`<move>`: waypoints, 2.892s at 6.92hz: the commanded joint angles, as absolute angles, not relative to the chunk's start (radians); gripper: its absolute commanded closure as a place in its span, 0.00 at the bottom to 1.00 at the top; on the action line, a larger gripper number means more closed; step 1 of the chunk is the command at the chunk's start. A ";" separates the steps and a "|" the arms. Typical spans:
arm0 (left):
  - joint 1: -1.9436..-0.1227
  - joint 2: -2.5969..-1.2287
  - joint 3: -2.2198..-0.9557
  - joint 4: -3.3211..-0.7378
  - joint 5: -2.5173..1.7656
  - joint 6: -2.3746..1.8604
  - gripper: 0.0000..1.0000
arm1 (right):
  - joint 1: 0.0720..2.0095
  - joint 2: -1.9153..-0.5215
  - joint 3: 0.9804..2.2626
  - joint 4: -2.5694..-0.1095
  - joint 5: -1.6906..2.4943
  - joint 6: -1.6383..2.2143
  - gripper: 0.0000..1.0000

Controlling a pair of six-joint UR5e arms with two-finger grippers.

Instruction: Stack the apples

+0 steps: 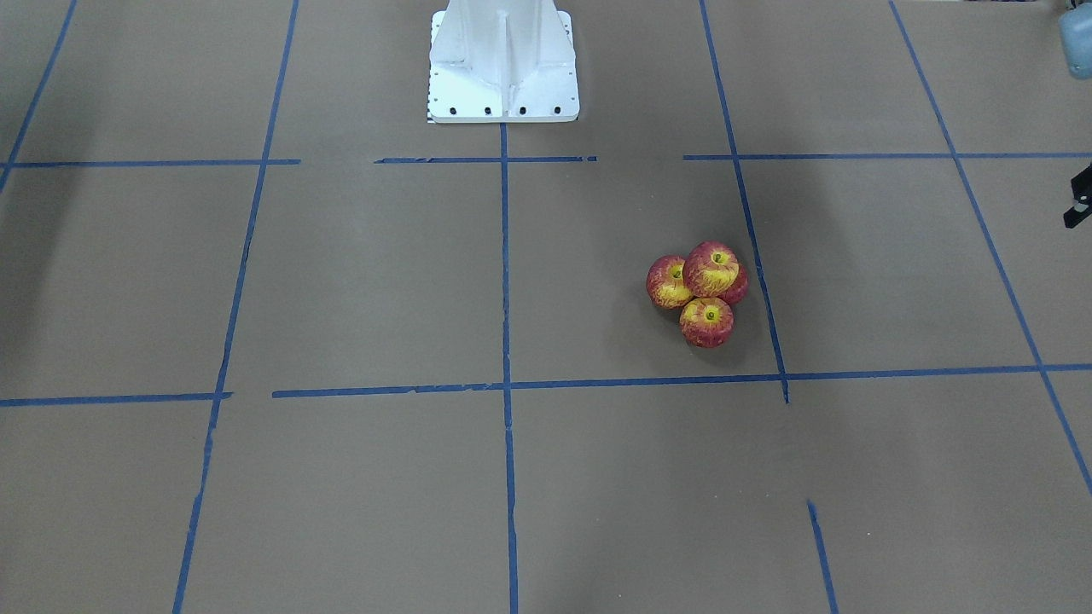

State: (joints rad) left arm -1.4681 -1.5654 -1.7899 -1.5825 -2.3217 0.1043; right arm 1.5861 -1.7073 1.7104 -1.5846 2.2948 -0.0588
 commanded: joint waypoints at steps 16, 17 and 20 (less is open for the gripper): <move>-1.546 -1.505 -1.687 -1.635 -2.324 0.249 0.00 | 1.586 -1.707 1.710 -1.585 2.295 -0.060 0.00; -1.546 -1.505 -1.690 -1.673 -2.319 0.247 0.00 | 1.586 -1.707 1.710 -1.585 2.295 -0.060 0.00; -1.546 -1.522 -1.684 -1.667 -2.321 0.241 0.00 | 1.586 -1.707 1.710 -1.585 2.295 -0.058 0.00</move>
